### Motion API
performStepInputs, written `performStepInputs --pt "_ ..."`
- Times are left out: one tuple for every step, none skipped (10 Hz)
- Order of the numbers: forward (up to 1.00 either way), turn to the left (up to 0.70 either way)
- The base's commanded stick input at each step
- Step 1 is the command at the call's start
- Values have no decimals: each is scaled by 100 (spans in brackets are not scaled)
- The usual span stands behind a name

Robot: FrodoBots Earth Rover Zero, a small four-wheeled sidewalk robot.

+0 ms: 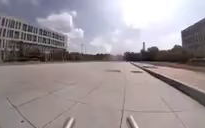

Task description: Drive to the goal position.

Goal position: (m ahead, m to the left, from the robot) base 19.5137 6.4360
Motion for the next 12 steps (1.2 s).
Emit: performStepInputs --pt "70 4" --pt "70 4" --pt "70 4" --pt "70 4" --pt "70 4" --pt "70 4" --pt "70 4" --pt "70 4" --pt "70 4" --pt "70 4" --pt "70 4" --pt "70 4"
